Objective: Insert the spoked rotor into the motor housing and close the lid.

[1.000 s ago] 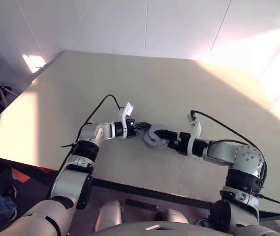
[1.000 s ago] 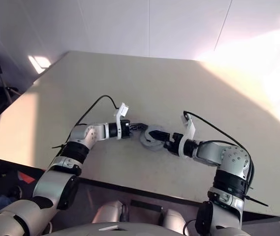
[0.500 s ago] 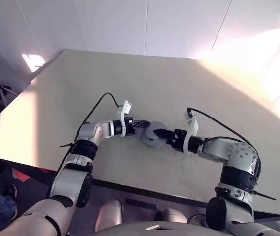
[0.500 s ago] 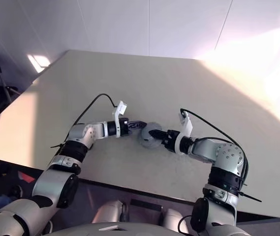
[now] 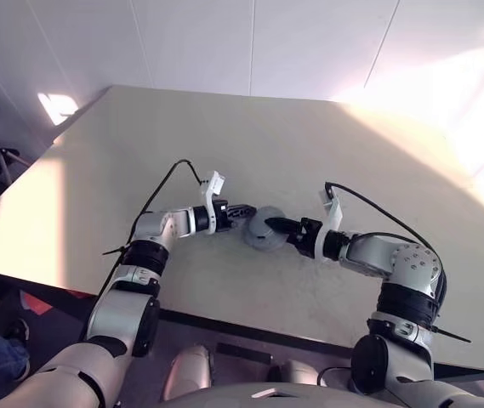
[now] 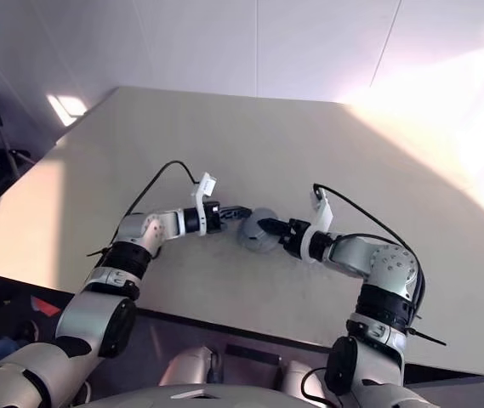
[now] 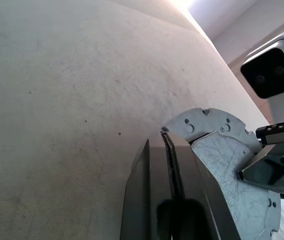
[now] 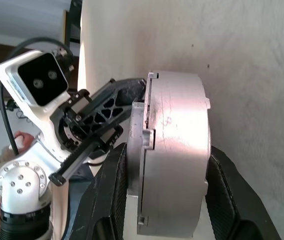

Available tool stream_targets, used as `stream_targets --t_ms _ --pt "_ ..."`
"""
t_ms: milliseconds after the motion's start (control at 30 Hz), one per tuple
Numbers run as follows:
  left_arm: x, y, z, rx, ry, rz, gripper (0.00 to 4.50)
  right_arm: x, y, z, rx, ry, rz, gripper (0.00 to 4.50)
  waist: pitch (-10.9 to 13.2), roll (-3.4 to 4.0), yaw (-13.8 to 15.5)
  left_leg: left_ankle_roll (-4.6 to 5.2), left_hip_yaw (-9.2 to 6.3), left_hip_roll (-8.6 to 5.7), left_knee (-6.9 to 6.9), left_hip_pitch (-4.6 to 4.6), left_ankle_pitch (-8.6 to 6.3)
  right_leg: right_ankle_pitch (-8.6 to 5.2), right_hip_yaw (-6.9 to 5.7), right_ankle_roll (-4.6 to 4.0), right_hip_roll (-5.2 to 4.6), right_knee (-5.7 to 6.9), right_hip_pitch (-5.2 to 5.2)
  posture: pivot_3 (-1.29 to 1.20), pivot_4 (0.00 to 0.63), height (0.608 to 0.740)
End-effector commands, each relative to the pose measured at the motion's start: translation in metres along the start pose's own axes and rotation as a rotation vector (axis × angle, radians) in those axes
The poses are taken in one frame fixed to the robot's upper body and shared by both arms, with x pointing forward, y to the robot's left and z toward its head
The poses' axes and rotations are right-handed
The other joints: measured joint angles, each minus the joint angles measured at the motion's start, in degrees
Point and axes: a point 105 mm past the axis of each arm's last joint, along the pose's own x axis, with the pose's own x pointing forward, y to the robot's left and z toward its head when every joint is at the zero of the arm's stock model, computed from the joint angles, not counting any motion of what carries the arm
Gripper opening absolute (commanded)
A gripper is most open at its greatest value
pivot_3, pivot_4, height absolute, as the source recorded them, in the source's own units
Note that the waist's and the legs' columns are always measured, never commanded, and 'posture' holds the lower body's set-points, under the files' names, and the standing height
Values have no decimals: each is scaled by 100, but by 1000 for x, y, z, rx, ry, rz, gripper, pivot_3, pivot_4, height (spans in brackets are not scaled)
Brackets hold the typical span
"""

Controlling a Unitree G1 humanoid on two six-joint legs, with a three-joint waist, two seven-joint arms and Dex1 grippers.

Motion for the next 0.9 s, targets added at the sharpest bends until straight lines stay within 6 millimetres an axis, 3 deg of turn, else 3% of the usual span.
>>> stream_targets --t_ms 33,267,433,567,833,900 --pt "-13 2 32 -11 -138 13 0 -4 15 40 16 -165 35 2080 1 1 9 -1 0 0 0 -1 1 0 0 -1 0 1 -1 0 0 740" --pt "-46 18 47 -65 -284 83 0 1 31 79 146 -331 100 2080 2 2 1 7 0 -1 4 -48 -3 15 -1 22 0 12 -50 0 0 740" --pt "-60 20 44 -68 -348 96 0 13 67 94 196 -372 210 2080 2 2 -9 35 1 0 10 -102 4 13 -3 20 1 31 -113 0 0 740" --pt "-67 23 46 -124 -412 98 1219 22 86 95 178 -348 238 2080 2 2 1 40 -1 4 56 -176 4 11 -3 17 0 87 -184 0 0 740" --pt "-71 10 50 -252 -502 -37 4140 33 105 92 118 -260 259 2080 3 1 7 41 -1 8 90 -170 4 13 -4 16 0 96 -164 0 0 740" --pt "-70 7 49 -277 -505 -68 4478 35 105 88 111 -241 259 2080 3 1 1 44 -1 9 99 -171 3 14 -3 18 0 98 -163 0 0 740"
